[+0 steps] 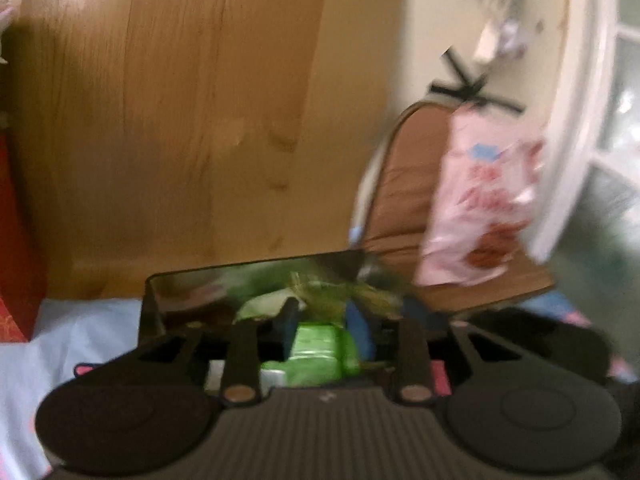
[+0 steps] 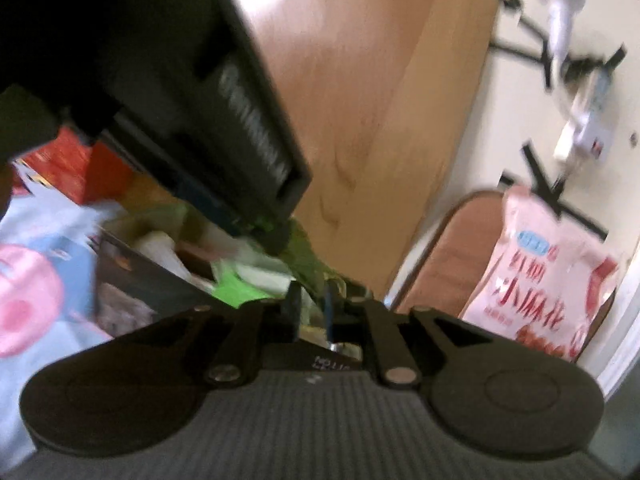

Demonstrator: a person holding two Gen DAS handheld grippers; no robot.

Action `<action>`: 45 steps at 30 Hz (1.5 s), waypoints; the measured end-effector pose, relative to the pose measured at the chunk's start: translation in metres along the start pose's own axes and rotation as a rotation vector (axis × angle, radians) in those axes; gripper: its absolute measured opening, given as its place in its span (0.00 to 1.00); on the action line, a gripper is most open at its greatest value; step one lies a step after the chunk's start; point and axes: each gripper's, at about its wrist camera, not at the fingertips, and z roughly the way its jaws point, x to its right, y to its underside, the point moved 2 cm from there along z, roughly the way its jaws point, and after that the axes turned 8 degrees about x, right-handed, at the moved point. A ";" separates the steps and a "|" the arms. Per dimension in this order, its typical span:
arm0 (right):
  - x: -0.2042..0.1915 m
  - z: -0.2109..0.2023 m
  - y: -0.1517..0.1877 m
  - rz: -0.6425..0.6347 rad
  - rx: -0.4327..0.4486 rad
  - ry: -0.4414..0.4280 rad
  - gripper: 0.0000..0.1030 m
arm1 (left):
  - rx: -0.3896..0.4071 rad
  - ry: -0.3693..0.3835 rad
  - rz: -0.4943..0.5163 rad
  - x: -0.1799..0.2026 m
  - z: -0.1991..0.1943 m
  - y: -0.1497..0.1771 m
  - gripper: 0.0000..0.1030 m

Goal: Organize snacks
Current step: 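Lift the olive green packet into the black box and release it, then move the right gripper toward the clear bag of nuts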

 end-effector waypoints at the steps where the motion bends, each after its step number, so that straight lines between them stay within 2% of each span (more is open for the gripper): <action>1: 0.003 0.000 0.001 0.021 0.003 0.011 0.28 | -0.012 -0.015 0.005 -0.002 0.006 0.004 0.37; 4: 0.008 -0.018 0.001 0.069 0.028 -0.003 0.36 | -0.049 -0.007 -0.024 -0.009 0.011 0.014 0.39; 6: 0.010 -0.037 0.004 0.084 0.050 -0.006 0.36 | -0.047 -0.005 -0.039 -0.010 0.004 0.019 0.38; 9: 0.011 -0.063 0.010 0.136 0.048 -0.024 0.36 | -0.016 0.002 -0.060 -0.011 -0.017 0.021 0.40; 12: 0.015 -0.091 0.017 0.239 0.024 -0.060 0.36 | 0.029 -0.002 -0.091 -0.012 -0.049 0.027 0.44; 17: 0.014 -0.120 0.032 0.426 -0.096 -0.248 0.36 | 0.017 0.022 -0.135 -0.020 -0.102 0.057 0.44; 22: -0.004 -0.145 0.046 0.527 -0.212 -0.466 0.41 | -0.032 -0.005 -0.132 -0.038 -0.143 0.092 0.44; 24: -0.017 -0.157 0.047 0.527 -0.236 -0.575 0.46 | -0.042 -0.029 -0.143 -0.047 -0.153 0.102 0.45; 26: -0.035 -0.166 0.045 0.494 -0.254 -0.677 0.66 | -0.056 -0.053 -0.177 -0.056 -0.158 0.110 0.46; 30: -0.080 -0.183 0.040 0.338 -0.262 -0.741 0.81 | -0.082 -0.059 -0.244 -0.069 -0.165 0.121 0.46; 32: -0.096 -0.186 0.039 0.251 -0.241 -0.717 0.85 | -0.079 -0.064 -0.243 -0.069 -0.169 0.124 0.46; 35: -0.109 -0.192 0.039 0.121 -0.201 -0.638 0.83 | -0.077 -0.058 -0.244 -0.067 -0.174 0.127 0.47; 41: -0.076 -0.185 0.045 0.132 -0.207 -0.501 0.78 | -0.091 -0.052 -0.251 -0.066 -0.176 0.135 0.49; 45: -0.052 -0.178 0.057 0.145 -0.213 -0.333 0.77 | -0.100 -0.052 -0.265 -0.068 -0.175 0.138 0.49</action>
